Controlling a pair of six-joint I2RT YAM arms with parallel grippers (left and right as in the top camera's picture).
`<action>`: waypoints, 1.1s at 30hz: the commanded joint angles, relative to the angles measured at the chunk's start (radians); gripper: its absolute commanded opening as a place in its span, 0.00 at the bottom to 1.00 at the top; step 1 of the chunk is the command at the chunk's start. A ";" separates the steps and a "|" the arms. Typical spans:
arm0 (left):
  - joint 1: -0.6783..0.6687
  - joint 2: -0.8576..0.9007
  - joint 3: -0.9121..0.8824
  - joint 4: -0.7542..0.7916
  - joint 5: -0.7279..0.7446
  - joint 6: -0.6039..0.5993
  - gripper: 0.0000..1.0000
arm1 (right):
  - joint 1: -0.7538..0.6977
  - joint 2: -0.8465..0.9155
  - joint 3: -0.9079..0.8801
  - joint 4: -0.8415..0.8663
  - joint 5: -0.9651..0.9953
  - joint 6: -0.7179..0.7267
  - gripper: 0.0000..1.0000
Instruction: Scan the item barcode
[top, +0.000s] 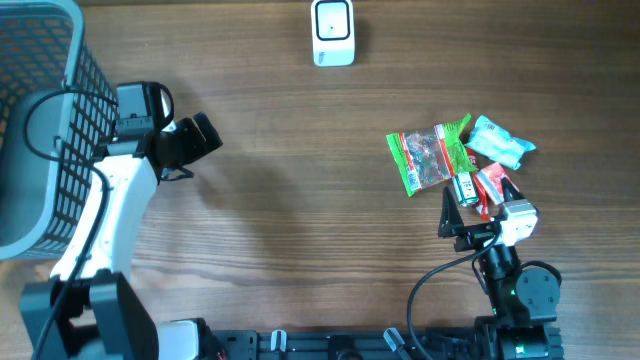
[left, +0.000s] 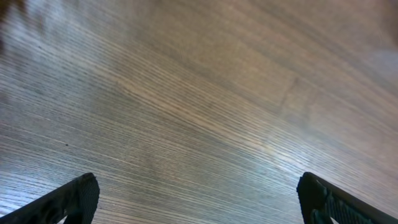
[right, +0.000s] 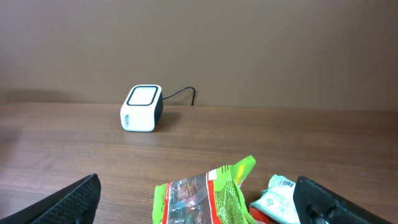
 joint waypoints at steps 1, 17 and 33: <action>0.003 -0.143 0.013 0.002 -0.006 0.016 1.00 | -0.008 -0.012 -0.001 0.003 -0.004 -0.013 1.00; 0.004 -0.866 0.013 0.002 -0.006 0.016 1.00 | -0.008 -0.012 -0.001 0.003 -0.004 -0.013 1.00; -0.002 -1.464 -0.323 -0.030 -0.021 0.016 1.00 | -0.008 -0.012 -0.001 0.003 -0.004 -0.013 1.00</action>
